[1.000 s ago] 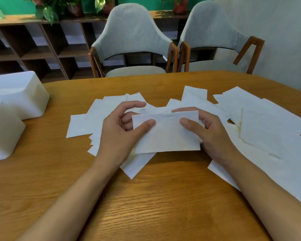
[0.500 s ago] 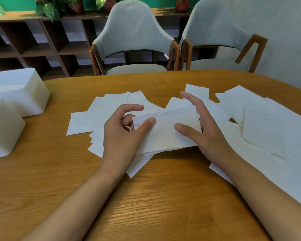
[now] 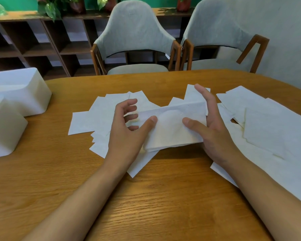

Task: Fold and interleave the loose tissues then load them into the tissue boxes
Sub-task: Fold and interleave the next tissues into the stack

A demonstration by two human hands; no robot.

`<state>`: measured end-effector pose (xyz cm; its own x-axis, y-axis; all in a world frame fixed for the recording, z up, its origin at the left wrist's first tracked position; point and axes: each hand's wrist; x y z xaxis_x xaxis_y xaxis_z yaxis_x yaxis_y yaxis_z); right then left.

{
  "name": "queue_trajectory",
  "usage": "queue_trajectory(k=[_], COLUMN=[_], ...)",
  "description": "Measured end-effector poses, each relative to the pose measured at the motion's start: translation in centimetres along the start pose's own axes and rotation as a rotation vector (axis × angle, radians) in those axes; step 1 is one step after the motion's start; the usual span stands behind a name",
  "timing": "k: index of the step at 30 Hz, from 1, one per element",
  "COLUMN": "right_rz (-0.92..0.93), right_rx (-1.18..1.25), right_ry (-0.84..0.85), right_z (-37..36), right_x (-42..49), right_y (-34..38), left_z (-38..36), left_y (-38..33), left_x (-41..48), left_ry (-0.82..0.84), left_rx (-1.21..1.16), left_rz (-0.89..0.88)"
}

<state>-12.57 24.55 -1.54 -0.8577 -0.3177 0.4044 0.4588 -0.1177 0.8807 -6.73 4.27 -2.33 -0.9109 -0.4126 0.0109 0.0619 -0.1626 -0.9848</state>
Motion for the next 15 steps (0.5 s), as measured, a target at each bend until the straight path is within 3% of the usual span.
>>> queue_trajectory(k=[5, 11, 15], right_rz=[0.015, 0.000, -0.030], right_rx=[0.006, -0.038, -0.127], right_ry=[0.014, 0.167, 0.204], right_z=[-0.01, -0.02, 0.05], right_x=[-0.04, -0.16, -0.35], right_y=[0.04, 0.12, -0.08], left_z=[0.12, 0.42, 0.60], left_y=[-0.68, -0.02, -0.01], left_x=[-0.16, -0.09, -0.03], left_ry=[0.227, 0.155, 0.257], left_rx=[-0.120, -0.058, -0.065], left_rz=[0.178, 0.052, -0.027])
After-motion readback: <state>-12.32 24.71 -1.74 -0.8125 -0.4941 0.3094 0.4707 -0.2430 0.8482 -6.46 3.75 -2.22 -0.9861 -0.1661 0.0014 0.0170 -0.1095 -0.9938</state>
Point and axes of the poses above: each hand's wrist, its own x-axis towards the middle knuckle, its own z-axis out of the back of the hand, y = z × x, and after that the axes turned 10 degrees about z, right-handed
